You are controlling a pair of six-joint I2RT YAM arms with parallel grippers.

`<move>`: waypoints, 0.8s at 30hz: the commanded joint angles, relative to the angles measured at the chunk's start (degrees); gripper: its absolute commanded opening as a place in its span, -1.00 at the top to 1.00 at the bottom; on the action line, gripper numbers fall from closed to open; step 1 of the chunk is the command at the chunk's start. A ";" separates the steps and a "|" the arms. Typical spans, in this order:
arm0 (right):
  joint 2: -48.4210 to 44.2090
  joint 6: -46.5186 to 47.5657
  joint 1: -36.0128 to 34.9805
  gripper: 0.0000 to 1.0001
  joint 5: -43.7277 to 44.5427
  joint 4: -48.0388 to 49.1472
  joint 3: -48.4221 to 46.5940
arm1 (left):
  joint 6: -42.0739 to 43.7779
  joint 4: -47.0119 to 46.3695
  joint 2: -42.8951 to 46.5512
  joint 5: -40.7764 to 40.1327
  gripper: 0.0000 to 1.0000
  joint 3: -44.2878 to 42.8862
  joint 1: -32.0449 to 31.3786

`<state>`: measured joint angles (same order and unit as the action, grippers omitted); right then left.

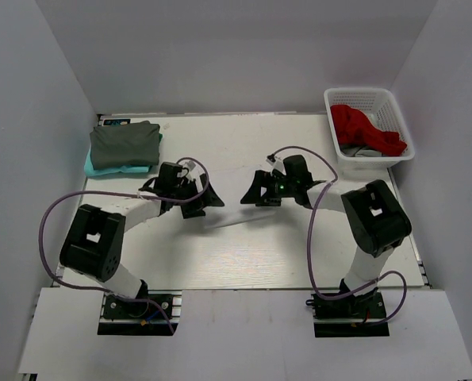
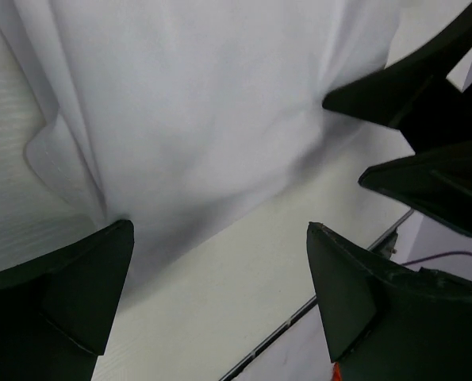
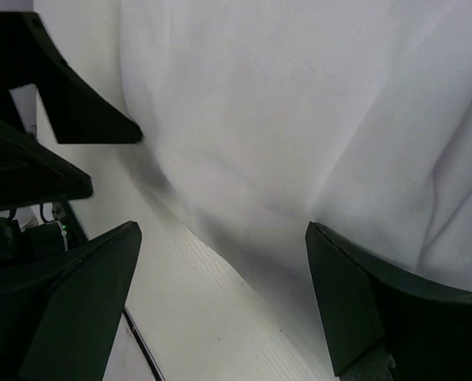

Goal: Fold and stack the t-shirts
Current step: Smooth out wrinkles on the folded tshirt, then put the neatly folded tshirt into the corner of the board with the left arm

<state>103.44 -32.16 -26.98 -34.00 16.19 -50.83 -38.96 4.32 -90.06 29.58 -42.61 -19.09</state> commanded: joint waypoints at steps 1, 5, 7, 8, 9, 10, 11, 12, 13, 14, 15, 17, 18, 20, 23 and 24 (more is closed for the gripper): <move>-7.26 4.30 -0.35 -0.81 2.80 -4.41 -2.17 | 3.28 8.33 6.73 -6.29 -1.00 -6.85 -0.42; -17.01 5.62 -0.44 -0.81 5.87 -7.82 -0.86 | 5.47 18.32 12.53 -19.68 -1.00 -10.91 -0.42; -21.32 5.18 -0.53 -0.81 8.93 -8.80 0.81 | 5.47 22.91 12.02 -27.34 -1.00 -13.98 -0.42; -23.70 5.18 -0.27 -0.81 9.82 -9.15 1.95 | 5.47 25.10 11.32 -28.86 -1.00 -15.04 -0.42; -25.03 5.09 -0.44 -0.81 11.48 -10.11 2.83 | 5.47 27.48 9.92 -29.92 -1.00 -16.35 -0.42; -27.21 5.01 -0.35 -0.81 13.33 -11.34 3.27 | 4.86 28.02 9.21 -30.63 -1.00 -16.36 -0.42; -29.15 5.00 -0.18 -0.81 15.00 -12.05 3.45 | 4.86 28.03 8.59 -30.64 -1.00 -16.97 -0.42; -29.95 5.35 -0.35 -0.81 15.97 -12.66 3.89 | 4.86 28.03 7.98 -30.64 -1.00 -16.98 -0.42; -31.61 5.62 -0.26 -0.81 16.85 -15.02 4.07 | 4.86 27.24 7.45 -30.64 -1.00 -16.98 -0.42; -32.85 5.62 -0.18 -0.81 19.73 -16.00 3.90 | 4.86 26.71 6.31 -30.64 -1.00 -16.98 -0.42; -33.56 5.45 -0.18 -0.81 20.89 -17.84 3.81 | 4.86 26.19 5.61 -30.64 -1.00 -16.98 -0.42; -36.02 5.53 0.00 -0.81 24.22 -19.26 3.98 | 4.86 24.26 3.24 -29.50 -1.00 -16.45 -0.42; -36.55 5.53 0.09 -0.81 25.11 -19.78 3.98 | 4.86 23.46 2.44 -29.50 -1.00 -16.45 -0.42; -37.87 5.62 0.09 -0.81 26.17 -20.92 3.90 | 5.39 19.78 0.86 -27.75 -1.00 -15.57 -1.12; -39.01 5.18 0.09 -0.81 26.35 -21.55 3.89 | 5.39 17.04 -2.65 -25.55 -0.97 -14.87 -2.17; -39.10 5.09 0.00 -0.81 26.26 -21.63 3.98 | 5.39 16.34 -3.62 -25.54 -0.94 -14.87 -2.18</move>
<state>66.04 -27.66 -27.03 -10.33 -4.29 -46.96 -34.26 24.56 -92.53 2.37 -57.78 -20.47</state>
